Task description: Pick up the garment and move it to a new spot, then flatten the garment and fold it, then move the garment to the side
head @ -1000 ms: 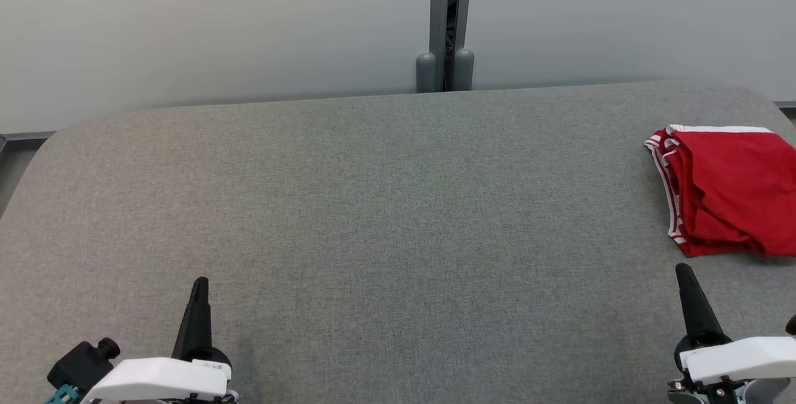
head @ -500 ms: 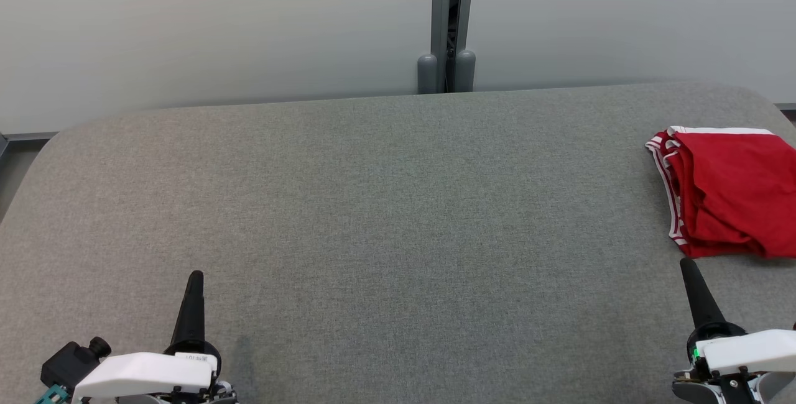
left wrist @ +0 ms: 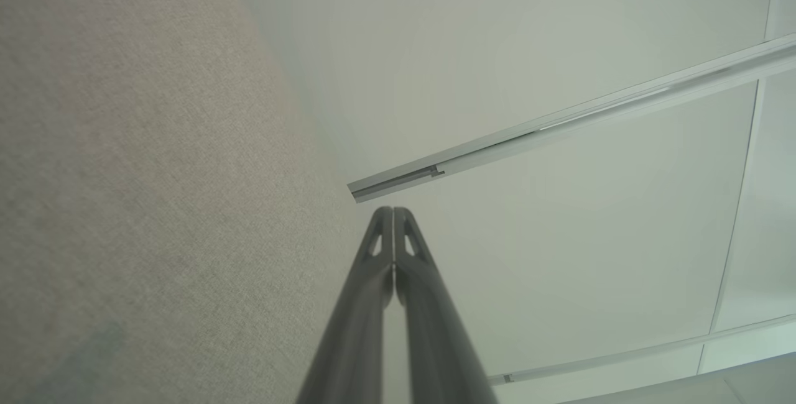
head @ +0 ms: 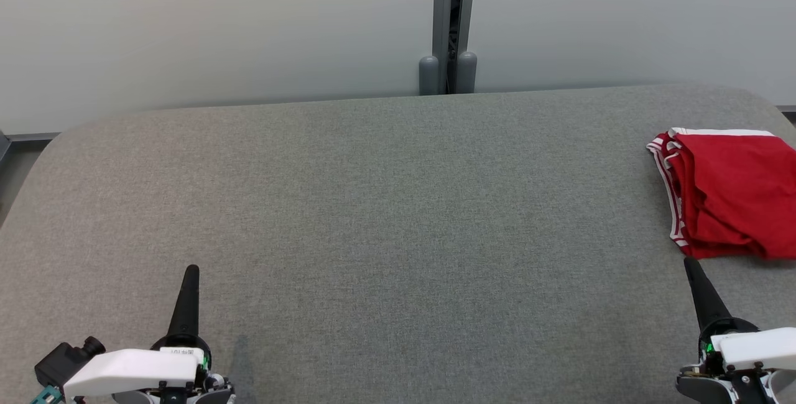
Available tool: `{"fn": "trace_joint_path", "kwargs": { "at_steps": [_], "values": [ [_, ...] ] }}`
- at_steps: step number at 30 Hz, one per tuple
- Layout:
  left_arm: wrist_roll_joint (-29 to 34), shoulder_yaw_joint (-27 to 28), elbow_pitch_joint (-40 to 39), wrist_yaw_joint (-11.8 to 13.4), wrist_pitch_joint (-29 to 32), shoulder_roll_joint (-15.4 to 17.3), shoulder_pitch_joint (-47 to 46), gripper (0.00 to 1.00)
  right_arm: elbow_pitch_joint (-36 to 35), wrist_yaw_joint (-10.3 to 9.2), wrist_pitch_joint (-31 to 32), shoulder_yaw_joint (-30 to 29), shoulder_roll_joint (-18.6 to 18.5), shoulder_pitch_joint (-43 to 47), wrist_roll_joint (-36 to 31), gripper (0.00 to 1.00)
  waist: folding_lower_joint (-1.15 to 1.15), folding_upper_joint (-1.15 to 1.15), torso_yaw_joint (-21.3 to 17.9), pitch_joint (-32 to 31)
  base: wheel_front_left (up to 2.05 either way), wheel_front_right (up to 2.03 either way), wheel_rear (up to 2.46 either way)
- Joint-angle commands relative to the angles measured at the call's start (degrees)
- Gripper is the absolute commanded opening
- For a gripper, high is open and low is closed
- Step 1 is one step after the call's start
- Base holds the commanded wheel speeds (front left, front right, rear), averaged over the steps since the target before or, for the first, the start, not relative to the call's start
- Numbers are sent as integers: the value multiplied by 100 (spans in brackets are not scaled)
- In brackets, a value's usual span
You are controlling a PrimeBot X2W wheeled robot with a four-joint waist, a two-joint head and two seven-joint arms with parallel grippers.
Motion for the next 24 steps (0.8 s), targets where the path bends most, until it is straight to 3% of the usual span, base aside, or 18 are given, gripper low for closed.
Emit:
{"fn": "trace_joint_path", "kwargs": {
  "at_steps": [1,24],
  "values": [
    [-168,48,-57,-50,35,52,-128,0,-23,4,38,-25,-64,-109,176,0,0,0,2,-2,0,0,0],
    [-1197,154,-97,-147,247,62,-184,0,38,7,273,-95,-143,-179,1316,0,0,0,29,-31,0,0,0]
  ]
}}
